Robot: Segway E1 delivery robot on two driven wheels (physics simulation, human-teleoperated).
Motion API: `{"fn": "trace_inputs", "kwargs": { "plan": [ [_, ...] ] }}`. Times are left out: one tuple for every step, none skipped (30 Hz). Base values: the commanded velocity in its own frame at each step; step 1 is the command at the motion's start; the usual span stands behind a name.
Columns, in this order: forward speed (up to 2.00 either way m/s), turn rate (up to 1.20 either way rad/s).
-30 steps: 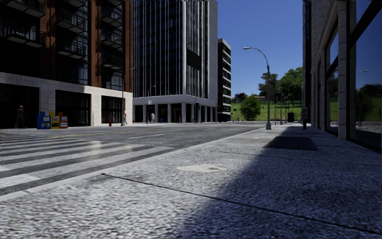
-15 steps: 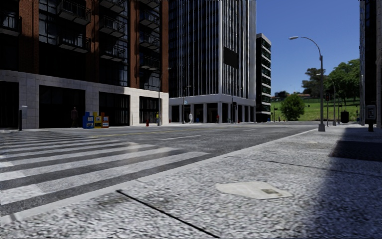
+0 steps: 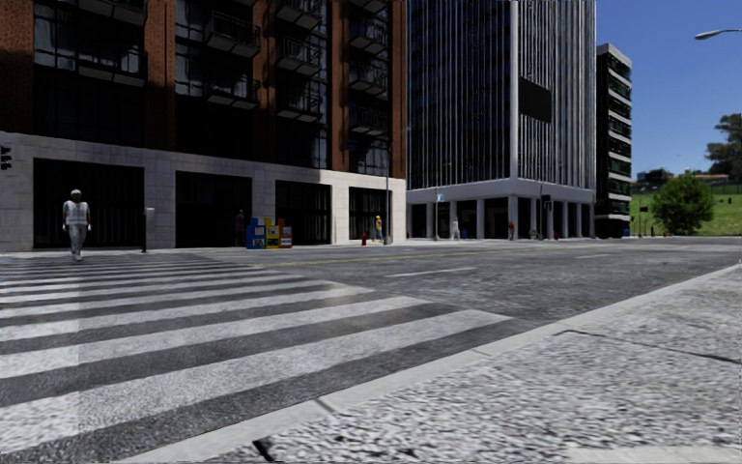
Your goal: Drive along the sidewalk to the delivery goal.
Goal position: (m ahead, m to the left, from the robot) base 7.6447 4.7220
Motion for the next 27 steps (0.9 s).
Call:
{"fn": "trace_inputs", "kwargs": {
  "plan": [
    [1.72,0.53],
    [1.72,0.53],
    [1.72,0.53],
    [1.72,0.53],
    [1.72,0.53],
    [1.72,0.53],
    [1.72,0.53],
    [1.72,0.53],
    [1.72,0.53],
    [1.72,0.53],
    [1.72,0.53],
    [1.72,0.53],
    [1.72,0.53],
    [1.72,0.53],
    [1.72,0.53],
    [1.72,0.53],
    [1.72,0.53],
    [1.72,0.53],
    [1.72,0.53],
    [1.72,0.53],
    [1.72,0.53],
    [1.72,0.46],
    [1.72,0.46],
    [1.72,0.00],
    [1.72,0.00],
    [1.72,0.09],
    [1.72,0.20]
  ]
}}
